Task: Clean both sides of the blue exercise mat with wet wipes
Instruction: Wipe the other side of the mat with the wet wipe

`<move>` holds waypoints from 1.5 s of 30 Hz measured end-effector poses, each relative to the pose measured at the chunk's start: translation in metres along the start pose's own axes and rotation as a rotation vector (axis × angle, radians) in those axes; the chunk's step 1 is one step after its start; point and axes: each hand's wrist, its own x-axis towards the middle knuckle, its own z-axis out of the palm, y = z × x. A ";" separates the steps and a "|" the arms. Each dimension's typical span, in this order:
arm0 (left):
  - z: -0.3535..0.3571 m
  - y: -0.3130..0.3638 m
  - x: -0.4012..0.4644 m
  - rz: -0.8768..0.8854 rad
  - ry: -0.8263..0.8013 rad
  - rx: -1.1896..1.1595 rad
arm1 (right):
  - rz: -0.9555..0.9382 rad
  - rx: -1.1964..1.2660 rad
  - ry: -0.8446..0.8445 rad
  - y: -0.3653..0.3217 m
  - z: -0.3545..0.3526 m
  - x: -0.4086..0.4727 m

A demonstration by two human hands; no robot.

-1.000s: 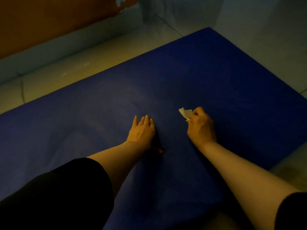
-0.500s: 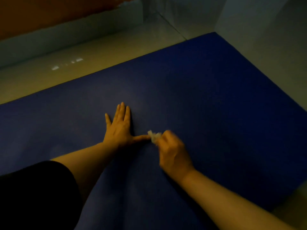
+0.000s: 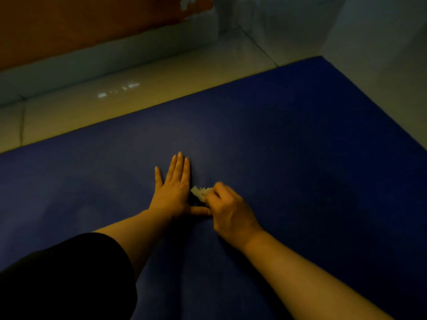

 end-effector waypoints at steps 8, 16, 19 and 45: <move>-0.010 0.006 -0.003 -0.025 -0.048 -0.016 | 0.342 -0.127 0.163 0.043 -0.020 0.031; -0.013 0.005 -0.002 -0.025 -0.049 -0.029 | 0.117 0.008 -0.051 0.018 -0.005 0.037; -0.014 0.007 -0.002 -0.031 -0.056 -0.038 | 0.339 -0.094 0.119 0.045 -0.014 0.045; -0.036 -0.031 0.034 -0.056 0.097 -0.147 | 0.304 -0.088 0.163 0.043 0.004 0.114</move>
